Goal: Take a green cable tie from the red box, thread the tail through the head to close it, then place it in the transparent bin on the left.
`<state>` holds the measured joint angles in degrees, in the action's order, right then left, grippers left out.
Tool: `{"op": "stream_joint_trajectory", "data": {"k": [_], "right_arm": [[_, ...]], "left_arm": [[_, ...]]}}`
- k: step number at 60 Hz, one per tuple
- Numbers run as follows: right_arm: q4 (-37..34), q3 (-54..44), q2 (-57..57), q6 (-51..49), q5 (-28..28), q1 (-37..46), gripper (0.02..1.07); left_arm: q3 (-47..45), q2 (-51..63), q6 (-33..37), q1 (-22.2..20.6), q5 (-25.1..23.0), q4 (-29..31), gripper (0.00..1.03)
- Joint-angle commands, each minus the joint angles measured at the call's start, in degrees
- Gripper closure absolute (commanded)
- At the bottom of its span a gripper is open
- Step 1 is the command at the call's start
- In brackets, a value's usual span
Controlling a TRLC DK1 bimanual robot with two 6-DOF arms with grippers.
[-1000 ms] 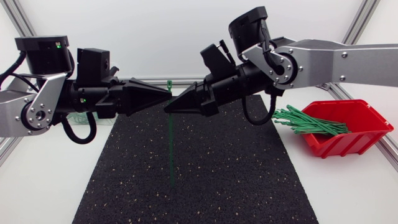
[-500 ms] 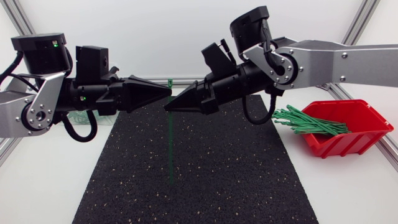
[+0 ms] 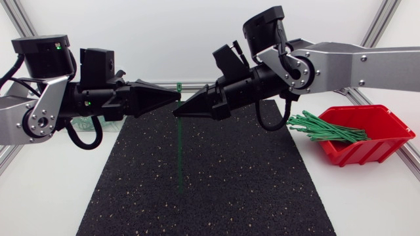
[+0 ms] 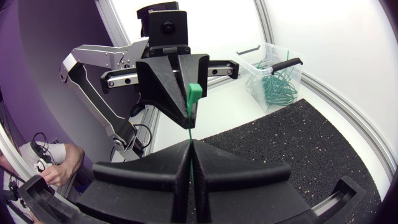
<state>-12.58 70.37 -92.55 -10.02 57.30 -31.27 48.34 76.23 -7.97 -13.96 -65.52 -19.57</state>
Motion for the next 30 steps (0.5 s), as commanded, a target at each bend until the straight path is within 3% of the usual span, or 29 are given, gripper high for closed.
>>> {"op": "stream_joint_trajectory", "data": {"k": [1, 17, 30], "right_arm": [[0.6, -1.5, 0.2, 1.1, 0.4, 0.2, 1.01], [1.2, -1.3, -0.3, 1.1, 0.3, 0.3, 1.01], [-0.4, -1.8, 1.1, -1.5, -1.4, 1.6, 0.60]], "left_arm": [[-1.5, 0.6, -1.7, -0.5, -0.2, -1.2, 1.00], [-1.3, 0.9, -2.6, -0.5, 0.7, -1.1, 1.00], [0.4, 1.9, -4.7, 0.2, 1.7, 0.8, 1.00]]}}
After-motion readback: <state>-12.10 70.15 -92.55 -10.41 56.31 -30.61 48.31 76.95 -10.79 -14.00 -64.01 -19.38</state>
